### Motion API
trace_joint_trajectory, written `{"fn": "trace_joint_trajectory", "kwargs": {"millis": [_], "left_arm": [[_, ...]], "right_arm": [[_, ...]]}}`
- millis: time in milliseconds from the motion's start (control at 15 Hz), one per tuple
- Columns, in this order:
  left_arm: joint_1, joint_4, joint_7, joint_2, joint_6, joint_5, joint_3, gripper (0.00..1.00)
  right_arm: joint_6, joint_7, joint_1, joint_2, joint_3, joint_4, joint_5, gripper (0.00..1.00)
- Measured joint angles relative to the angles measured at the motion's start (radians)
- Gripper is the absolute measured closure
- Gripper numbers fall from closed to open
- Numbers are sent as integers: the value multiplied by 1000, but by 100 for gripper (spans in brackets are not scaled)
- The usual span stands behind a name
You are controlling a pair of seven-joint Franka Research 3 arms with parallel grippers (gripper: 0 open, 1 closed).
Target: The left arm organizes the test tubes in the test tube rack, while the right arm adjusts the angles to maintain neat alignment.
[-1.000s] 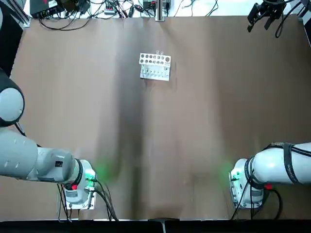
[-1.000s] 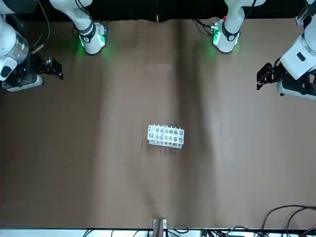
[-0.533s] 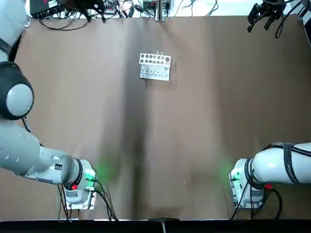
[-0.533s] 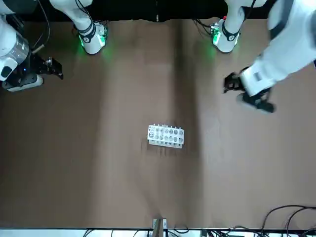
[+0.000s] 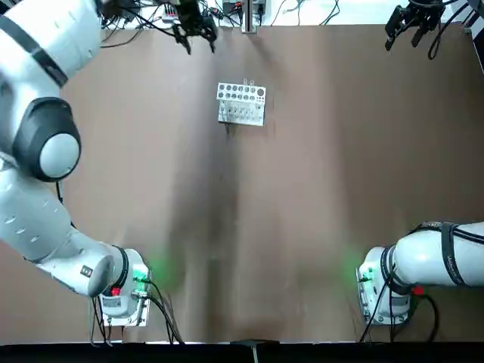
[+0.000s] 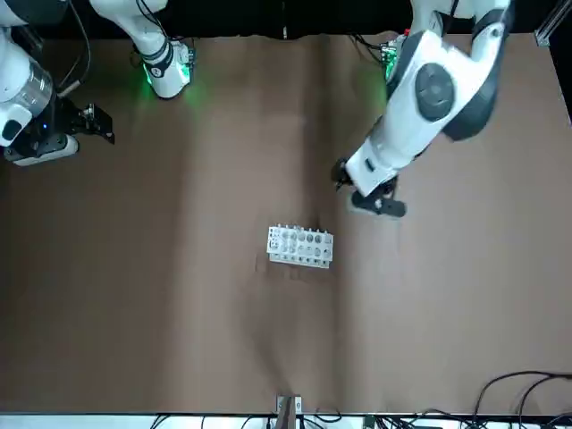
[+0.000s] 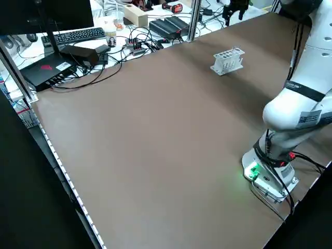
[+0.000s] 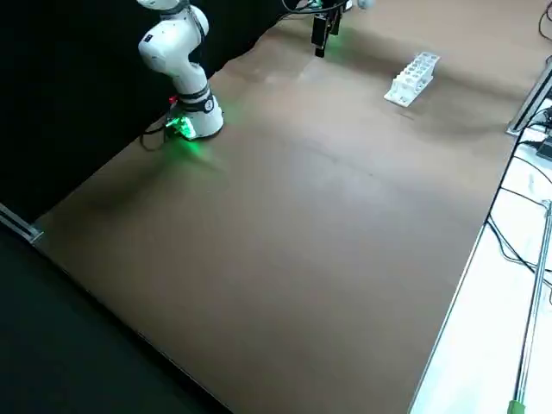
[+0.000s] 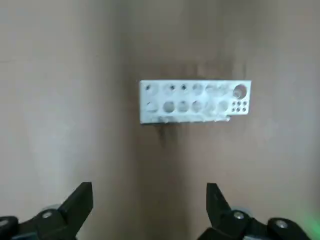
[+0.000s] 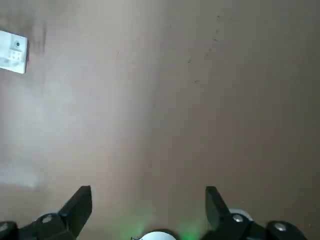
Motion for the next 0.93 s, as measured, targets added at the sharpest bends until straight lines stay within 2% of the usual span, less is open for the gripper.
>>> {"fn": "trace_joint_trajectory", "kwargs": {"millis": [133, 400, 733, 933], "left_arm": [[-57, 4, -56, 59, 81, 27, 11, 0], [-174, 50, -236, 183, 196, 174, 42, 0], [-372, 87, -320, 285, 296, 201, 240, 0], [-417, 97, -364, 342, 348, 202, 282, 0]], "right_arm": [[0, 0, 0, 0, 0, 0, 0, 0], [0, 0, 0, 0, 0, 0, 0, 0], [0, 0, 0, 0, 1, 0, 0, 0], [0, 0, 0, 0, 1, 0, 0, 0]]}}
